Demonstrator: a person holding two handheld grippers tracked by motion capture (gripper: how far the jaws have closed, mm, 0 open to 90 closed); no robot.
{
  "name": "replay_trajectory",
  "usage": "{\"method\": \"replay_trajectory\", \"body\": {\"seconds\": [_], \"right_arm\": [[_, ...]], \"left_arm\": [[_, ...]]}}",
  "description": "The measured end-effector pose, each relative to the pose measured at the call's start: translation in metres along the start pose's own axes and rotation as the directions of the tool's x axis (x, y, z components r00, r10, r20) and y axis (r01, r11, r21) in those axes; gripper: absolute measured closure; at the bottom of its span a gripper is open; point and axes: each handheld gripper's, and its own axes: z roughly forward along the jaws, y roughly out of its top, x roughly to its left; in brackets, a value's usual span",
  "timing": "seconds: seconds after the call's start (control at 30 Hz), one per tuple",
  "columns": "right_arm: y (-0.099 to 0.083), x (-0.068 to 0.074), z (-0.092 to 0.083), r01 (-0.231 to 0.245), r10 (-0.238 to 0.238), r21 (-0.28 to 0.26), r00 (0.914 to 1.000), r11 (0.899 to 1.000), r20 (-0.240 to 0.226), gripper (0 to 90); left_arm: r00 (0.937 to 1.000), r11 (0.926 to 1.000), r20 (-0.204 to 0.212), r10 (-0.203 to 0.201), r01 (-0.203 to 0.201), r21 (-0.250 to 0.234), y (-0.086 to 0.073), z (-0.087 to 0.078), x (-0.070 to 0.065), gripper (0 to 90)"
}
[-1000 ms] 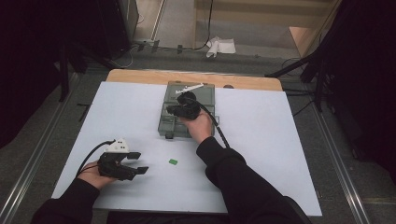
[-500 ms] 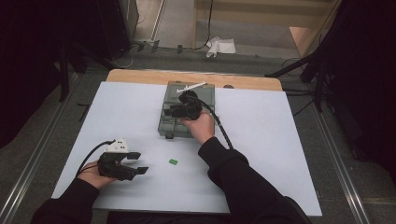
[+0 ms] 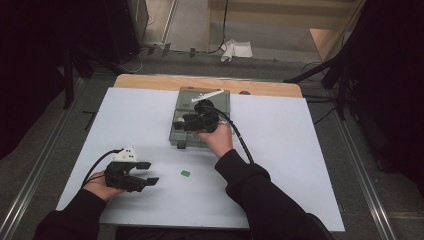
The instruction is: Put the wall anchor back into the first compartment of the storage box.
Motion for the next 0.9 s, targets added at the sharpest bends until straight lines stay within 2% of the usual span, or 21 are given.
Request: {"method": "replay_trajectory", "body": {"seconds": [0.03,0.1,0.2,0.33,0.43,0.9], "right_arm": [[-0.001,0.001,-0.002,0.001,-0.001,-0.002,1.0000,1.000,-0.003,38.5],[-0.003,0.001,-0.005,0.008,-0.008,-0.008,0.9999,1.000,-0.008,37.7],[-0.006,0.002,-0.010,0.007,-0.007,-0.008,0.9999,1.000,-0.010,36.8],[-0.012,0.004,-0.015,0.029,-0.029,-0.011,0.9995,1.000,-0.012,35.9],[-0.015,0.004,-0.020,0.028,-0.028,-0.022,0.9994,0.999,-0.019,35.3],[-0.030,0.014,-0.035,0.039,-0.040,-0.024,0.9983,0.999,-0.043,34.1]], "left_arm": [[1.0000,0.9998,-0.003,0.004,-0.003,0.018,0.001,-0.001,0.000,33.0],[1.0000,1.0000,0.001,-0.004,0.004,-0.001,0.001,0.001,0.001,33.0],[1.0000,1.0000,0.003,-0.001,0.001,0.001,0.002,0.002,0.002,33.0],[1.0000,0.9996,0.003,0.006,-0.006,0.029,0.005,0.001,0.003,33.0],[0.9999,1.0000,0.010,0.005,-0.005,0.002,0.006,0.004,0.004,33.0],[0.9998,1.0000,0.019,0.009,-0.009,0.001,0.009,0.003,0.006,33.0]]}}
